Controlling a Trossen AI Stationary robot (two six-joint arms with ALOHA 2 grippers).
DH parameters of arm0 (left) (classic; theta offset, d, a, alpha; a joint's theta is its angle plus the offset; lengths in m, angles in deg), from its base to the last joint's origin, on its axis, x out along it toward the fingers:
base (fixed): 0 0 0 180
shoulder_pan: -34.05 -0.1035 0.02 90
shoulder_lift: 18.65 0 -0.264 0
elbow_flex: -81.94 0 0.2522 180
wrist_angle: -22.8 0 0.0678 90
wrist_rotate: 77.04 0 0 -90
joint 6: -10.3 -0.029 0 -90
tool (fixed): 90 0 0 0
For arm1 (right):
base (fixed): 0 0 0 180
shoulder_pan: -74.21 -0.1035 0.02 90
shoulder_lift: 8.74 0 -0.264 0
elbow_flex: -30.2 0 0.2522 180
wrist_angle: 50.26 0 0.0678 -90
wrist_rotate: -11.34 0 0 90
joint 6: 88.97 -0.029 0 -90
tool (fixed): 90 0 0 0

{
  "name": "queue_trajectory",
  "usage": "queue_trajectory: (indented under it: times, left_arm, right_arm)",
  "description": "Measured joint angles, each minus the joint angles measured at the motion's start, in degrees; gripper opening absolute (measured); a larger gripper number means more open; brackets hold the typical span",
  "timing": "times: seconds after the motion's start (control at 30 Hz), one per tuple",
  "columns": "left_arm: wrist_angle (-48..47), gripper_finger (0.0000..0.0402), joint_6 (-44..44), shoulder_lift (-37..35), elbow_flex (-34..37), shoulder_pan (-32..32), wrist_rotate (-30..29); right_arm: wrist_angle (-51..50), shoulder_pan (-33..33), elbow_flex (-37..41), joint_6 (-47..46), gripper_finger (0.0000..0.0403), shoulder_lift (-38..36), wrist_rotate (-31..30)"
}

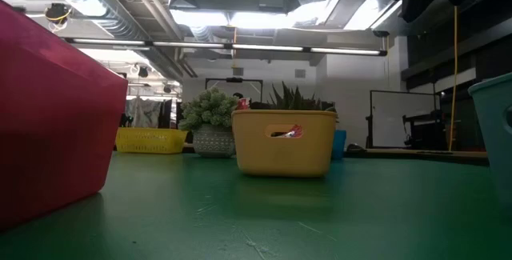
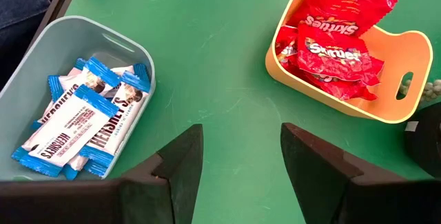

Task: Sort candy
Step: Put the yellow candy into the blue bin

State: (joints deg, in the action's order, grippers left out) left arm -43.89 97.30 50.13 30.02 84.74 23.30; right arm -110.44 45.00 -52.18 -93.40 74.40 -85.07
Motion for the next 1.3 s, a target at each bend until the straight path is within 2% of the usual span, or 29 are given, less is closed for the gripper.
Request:
queue_trajectory:
  times: [0.13,0.23,0.57,0.73,0.9,1.1,1.3]
  left_arm:
    - [0.0,0.0116,1.9,0.0,1.7,0.0,2.7]
    - [0.4,0.0116,4.4,0.0,3.4,0.0,2.7]
    - [7.3,0.0116,4.5,0.0,9.5,0.0,1.4]
    - [14.6,0.0116,4.7,-0.3,13.3,0.0,2.6]
    - [14.6,0.0113,4.6,-0.3,13.8,-0.3,2.8]
    - [14.2,0.008,4.4,-0.2,13.8,-1.4,2.8]
    - [15.0,0.0031,4.3,-0.1,14.0,-3.7,3.4]
  right_arm:
    - [0.0,0.0,0.0,0.0,0.0195,0.0,0.0]
    - [0.0,0.0,0.0,0.0,0.0195,0.0,0.0]
    - [0.0,0.0,0.0,0.0,0.0195,0.0,0.0]
    - [0.0,0.0,0.0,0.0,0.0195,0.0,0.0]
    - [0.0,0.0,0.0,0.0,0.0195,0.0,0.0]
    - [0.0,0.0,0.0,0.0,0.0195,0.0,0.0]
    - [0.0,0.0,0.0,0.0,0.0195,0.0,0.0]
